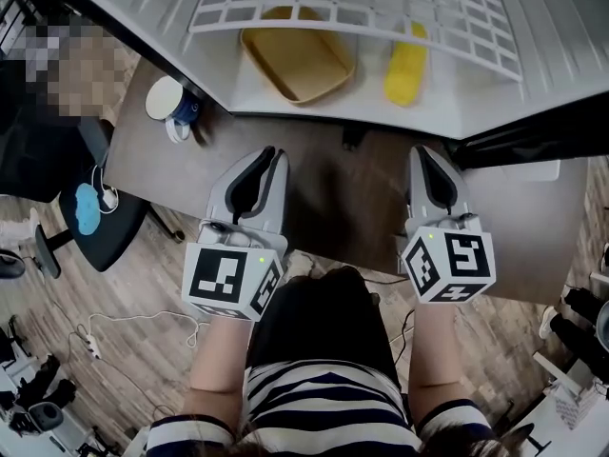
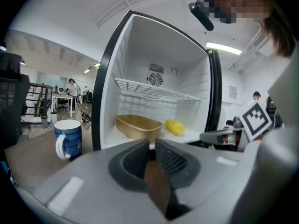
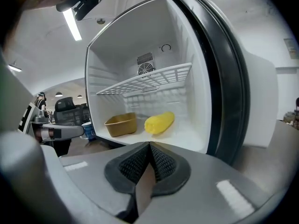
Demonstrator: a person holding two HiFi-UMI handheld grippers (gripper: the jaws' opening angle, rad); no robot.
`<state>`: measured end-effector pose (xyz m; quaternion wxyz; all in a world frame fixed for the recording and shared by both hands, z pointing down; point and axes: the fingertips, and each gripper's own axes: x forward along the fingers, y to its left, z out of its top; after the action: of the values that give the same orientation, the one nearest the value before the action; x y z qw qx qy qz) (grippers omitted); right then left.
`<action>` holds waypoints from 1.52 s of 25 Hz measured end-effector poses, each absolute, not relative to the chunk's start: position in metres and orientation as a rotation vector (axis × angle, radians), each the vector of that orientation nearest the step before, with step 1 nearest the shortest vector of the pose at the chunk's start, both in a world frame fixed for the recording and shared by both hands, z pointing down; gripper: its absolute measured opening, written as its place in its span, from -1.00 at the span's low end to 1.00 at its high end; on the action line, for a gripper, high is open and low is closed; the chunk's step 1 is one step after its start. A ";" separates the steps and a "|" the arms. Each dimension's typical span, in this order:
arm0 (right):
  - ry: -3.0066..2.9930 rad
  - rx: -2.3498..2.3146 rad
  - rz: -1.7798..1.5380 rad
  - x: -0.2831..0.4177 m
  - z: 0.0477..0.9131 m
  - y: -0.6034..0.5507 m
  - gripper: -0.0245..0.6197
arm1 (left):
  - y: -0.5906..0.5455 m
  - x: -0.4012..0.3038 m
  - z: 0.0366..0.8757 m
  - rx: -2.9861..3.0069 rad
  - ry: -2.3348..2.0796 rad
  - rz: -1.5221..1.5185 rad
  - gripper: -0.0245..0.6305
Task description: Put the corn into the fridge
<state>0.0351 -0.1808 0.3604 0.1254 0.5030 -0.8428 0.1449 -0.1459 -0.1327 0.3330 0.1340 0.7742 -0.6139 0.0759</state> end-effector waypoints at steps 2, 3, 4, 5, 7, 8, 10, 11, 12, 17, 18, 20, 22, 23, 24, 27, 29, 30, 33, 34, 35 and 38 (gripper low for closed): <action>-2.448 1.473 0.430 0.039 0.361 -0.176 -0.95 | -0.131 -0.145 0.334 2.237 -1.784 0.224 -0.93; -2.444 1.477 0.433 0.042 0.360 -0.174 -0.95 | -0.130 -0.145 0.334 2.233 -1.787 0.227 -0.93; -2.439 1.482 0.435 0.044 0.360 -0.171 -0.95 | -0.129 -0.145 0.335 2.229 -1.789 0.229 -0.93; -2.434 1.486 0.437 0.046 0.359 -0.169 -0.95 | -0.129 -0.145 0.335 2.225 -1.789 0.231 -0.93; -2.424 1.496 0.445 0.048 0.361 -0.164 -0.95 | -0.127 -0.146 0.337 2.217 -1.785 0.236 -0.93; -2.419 1.501 0.451 0.048 0.363 -0.162 -0.95 | -0.127 -0.148 0.338 2.213 -1.784 0.242 -0.93; -2.410 1.508 0.462 0.048 0.367 -0.159 -0.95 | -0.127 -0.151 0.341 2.204 -1.787 0.254 -0.93; -2.405 1.508 0.465 0.049 0.370 -0.157 -0.95 | -0.127 -0.151 0.343 2.200 -1.788 0.256 -0.93; -2.400 1.508 0.468 0.050 0.372 -0.155 -0.95 | -0.128 -0.152 0.344 2.196 -1.789 0.257 -0.93; -2.384 1.522 0.474 0.055 0.378 -0.150 -0.95 | -0.128 -0.156 0.348 2.185 -1.800 0.266 -0.93; -2.381 1.526 0.473 0.056 0.378 -0.149 -0.95 | -0.128 -0.156 0.348 2.184 -1.802 0.269 -0.93; -2.378 1.529 0.472 0.056 0.379 -0.149 -0.95 | -0.127 -0.158 0.351 2.180 -1.802 0.273 -0.93; -2.378 1.528 0.471 0.056 0.380 -0.147 -0.95 | -0.127 -0.158 0.353 2.176 -1.799 0.275 -0.93; -2.379 1.526 0.471 0.055 0.380 -0.147 -0.95 | -0.126 -0.158 0.354 2.175 -1.798 0.276 -0.93; -2.381 1.523 0.473 0.054 0.381 -0.146 -0.95 | -0.126 -0.159 0.354 2.174 -1.797 0.276 -0.93; -2.387 1.512 0.478 0.049 0.381 -0.143 -0.95 | -0.124 -0.160 0.353 2.172 -1.796 0.275 -0.93; -2.392 1.504 0.484 0.047 0.381 -0.143 -0.95 | -0.124 -0.161 0.353 2.170 -1.799 0.277 -0.93; -2.395 1.501 0.487 0.046 0.381 -0.142 -0.95 | -0.123 -0.161 0.352 2.170 -1.800 0.278 -0.93; -2.407 1.497 0.495 0.045 0.378 -0.140 -0.95 | -0.121 -0.161 0.350 2.173 -1.803 0.281 -0.93; -2.410 1.496 0.495 0.044 0.376 -0.139 -0.95 | -0.120 -0.161 0.348 2.175 -1.805 0.283 -0.93; -2.413 1.495 0.494 0.044 0.374 -0.138 -0.95 | -0.119 -0.161 0.346 2.176 -1.808 0.284 -0.93; -2.419 1.491 0.487 0.043 0.366 -0.135 -0.95 | -0.117 -0.160 0.338 2.181 -1.811 0.287 -0.93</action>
<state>0.0429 -0.1353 0.3660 0.1289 0.5128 -0.8321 0.1674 -0.1595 -0.1166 0.3385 0.1455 0.7572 -0.6289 0.0997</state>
